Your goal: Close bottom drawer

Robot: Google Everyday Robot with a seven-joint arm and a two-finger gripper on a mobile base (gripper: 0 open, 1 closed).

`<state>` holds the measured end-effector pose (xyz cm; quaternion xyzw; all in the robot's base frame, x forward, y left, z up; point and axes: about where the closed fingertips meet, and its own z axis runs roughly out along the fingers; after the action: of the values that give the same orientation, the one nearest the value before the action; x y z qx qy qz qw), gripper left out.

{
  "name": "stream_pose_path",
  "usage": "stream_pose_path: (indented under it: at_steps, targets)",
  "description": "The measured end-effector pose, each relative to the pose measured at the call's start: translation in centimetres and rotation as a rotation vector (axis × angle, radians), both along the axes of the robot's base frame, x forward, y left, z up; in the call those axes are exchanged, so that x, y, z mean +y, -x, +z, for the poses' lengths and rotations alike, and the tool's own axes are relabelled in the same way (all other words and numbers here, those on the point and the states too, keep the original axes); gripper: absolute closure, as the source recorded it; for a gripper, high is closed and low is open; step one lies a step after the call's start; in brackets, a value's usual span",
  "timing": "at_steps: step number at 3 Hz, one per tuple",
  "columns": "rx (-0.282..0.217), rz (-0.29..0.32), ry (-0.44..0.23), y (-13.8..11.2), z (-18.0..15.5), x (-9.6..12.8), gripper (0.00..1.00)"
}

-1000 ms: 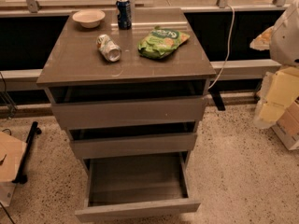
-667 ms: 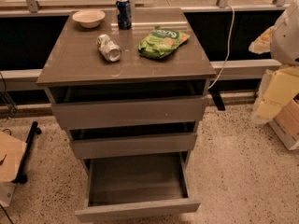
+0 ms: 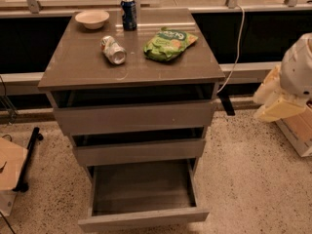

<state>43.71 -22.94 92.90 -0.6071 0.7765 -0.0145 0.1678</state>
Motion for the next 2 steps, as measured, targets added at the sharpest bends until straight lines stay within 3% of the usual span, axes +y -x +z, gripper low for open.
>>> stream_pose_path:
  at_steps: [1,2]
  targets:
    - [-0.010,0.007,0.001,-0.01,0.12,0.03,0.84]
    - [-0.003,0.004,0.002,0.11,-0.30,0.11,1.00]
